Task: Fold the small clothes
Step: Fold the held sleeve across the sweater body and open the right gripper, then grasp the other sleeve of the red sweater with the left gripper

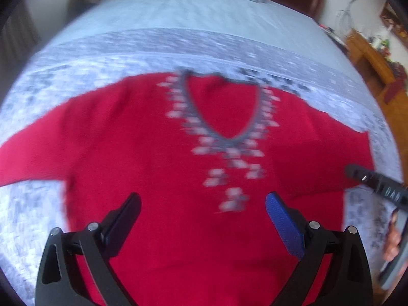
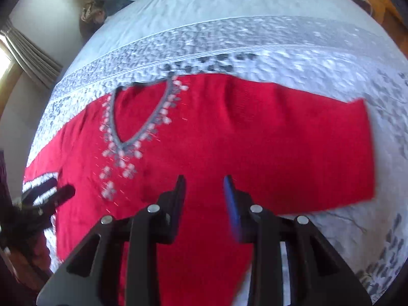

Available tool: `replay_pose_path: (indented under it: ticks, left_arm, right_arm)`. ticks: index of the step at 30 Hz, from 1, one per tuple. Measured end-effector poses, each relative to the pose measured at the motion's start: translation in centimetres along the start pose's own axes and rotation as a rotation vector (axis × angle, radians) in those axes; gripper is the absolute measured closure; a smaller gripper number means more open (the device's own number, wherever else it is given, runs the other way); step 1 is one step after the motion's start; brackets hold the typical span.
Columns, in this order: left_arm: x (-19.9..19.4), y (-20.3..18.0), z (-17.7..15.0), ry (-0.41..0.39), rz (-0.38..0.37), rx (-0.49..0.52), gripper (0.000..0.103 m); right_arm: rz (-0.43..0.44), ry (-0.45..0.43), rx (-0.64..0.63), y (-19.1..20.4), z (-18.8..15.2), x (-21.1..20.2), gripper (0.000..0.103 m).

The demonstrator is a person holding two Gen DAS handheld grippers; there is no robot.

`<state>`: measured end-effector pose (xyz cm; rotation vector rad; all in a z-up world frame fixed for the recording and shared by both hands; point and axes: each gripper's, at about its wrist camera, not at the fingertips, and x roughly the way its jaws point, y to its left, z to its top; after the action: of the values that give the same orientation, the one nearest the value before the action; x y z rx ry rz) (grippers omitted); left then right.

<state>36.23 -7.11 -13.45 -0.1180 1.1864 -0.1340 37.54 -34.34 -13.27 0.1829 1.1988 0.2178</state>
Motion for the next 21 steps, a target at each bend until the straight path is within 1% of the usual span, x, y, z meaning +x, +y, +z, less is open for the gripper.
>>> replay_pose_path:
  ticks: [1,2,4,6,7,8,10,11,12,15,16,19,20,21]
  left_arm:
    - [1.2,-1.5,0.4,0.035,-0.064,0.009,0.005]
    - [2.5,-3.0,0.8,0.073,-0.105,0.017,0.006]
    - [4.8,-5.1,1.2,0.136,-0.152,0.031,0.01]
    - [6.9,-6.6,1.5,0.188,-0.16,0.024,0.024]
    - [8.0,-7.0,1.8,0.212,-0.156,0.011,0.028]
    - [8.7,-7.4,2.0,0.221,-0.142,0.0,0.03]
    - [9.5,-8.0,2.4,0.21,-0.104,-0.009,0.035]
    - [9.5,-8.3,2.6,0.201,-0.082,-0.005,0.047]
    - [9.3,-8.6,2.8,0.189,-0.068,-0.001,0.067]
    - [8.8,-9.2,3.3,0.168,-0.084,-0.012,0.095]
    - [8.5,-9.3,3.4,0.153,-0.077,-0.012,0.101]
    - [7.0,-8.4,3.9,0.094,-0.085,-0.048,0.101]
    - [5.7,-7.3,4.0,0.054,-0.101,-0.079,0.101]
    - [4.9,-6.5,4.2,0.036,-0.113,-0.091,0.101]
  right_arm:
    - [-0.012,-0.005,0.003,-0.9,-0.7,-0.5,0.072]
    - [-0.017,-0.009,0.009,-2.0,-1.4,-1.0,0.072]
    - [-0.021,-0.016,0.02,-3.6,-2.8,-1.7,0.072]
    - [-0.03,-0.03,0.027,-4.8,-4.1,-2.3,0.07]
    - [-0.034,-0.042,0.03,-5.6,-4.9,-2.7,0.07]
    - [-0.038,-0.05,0.033,-6.1,-5.4,-3.1,0.07]
    - [-0.047,-0.072,0.041,-7.1,-6.5,-3.6,0.07]
    - [-0.052,-0.08,0.047,-7.5,-7.0,-3.8,0.07]
    - [-0.055,-0.09,0.054,-8.0,-7.6,-4.0,0.07]
    - [-0.056,-0.106,0.068,-8.6,-8.7,-4.2,0.07]
    - [-0.056,-0.112,0.076,-8.8,-9.1,-4.3,0.07]
    - [-0.051,-0.122,0.086,-8.7,-9.3,-4.4,0.07]
    - [-0.05,-0.124,0.087,-8.6,-9.3,-4.5,0.07]
    - [-0.048,-0.126,0.084,-8.4,-9.3,-4.7,0.07]
